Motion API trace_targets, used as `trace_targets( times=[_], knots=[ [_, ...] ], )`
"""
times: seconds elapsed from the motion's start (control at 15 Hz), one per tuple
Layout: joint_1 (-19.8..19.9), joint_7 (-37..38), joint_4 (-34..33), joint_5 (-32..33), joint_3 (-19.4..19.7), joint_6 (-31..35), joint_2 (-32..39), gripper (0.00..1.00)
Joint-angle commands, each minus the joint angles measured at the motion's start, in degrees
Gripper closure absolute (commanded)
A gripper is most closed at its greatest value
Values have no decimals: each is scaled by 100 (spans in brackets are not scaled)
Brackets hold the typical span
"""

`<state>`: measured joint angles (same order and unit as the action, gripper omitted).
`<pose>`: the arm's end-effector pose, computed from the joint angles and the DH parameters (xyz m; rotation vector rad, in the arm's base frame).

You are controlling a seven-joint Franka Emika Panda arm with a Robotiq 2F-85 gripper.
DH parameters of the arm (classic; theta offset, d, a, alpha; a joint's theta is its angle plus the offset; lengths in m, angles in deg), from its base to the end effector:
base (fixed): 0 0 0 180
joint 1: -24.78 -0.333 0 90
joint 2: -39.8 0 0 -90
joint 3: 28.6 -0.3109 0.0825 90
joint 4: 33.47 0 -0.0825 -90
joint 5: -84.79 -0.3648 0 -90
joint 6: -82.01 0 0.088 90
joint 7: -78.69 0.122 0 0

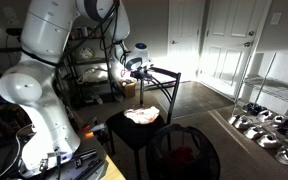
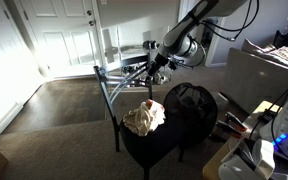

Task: Put the peach t-shirt in the black bag.

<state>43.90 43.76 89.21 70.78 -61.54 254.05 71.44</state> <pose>0.5838 0.1180 0.2154 -2.7193 -0.6755 -0.5957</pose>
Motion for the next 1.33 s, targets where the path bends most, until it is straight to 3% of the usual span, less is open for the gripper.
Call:
trace_targets(
  times=[0.0,0.33,0.8,1.27],
  knots=[
    [65,168,-2,203,-50,10,31,0],
    [44,152,37,244,-38,69,32,0],
    [-2256,1572,57,1719,2308,555,130,0],
    [-4168,2908,-356,2303,3790,394,665,0]
  ],
)
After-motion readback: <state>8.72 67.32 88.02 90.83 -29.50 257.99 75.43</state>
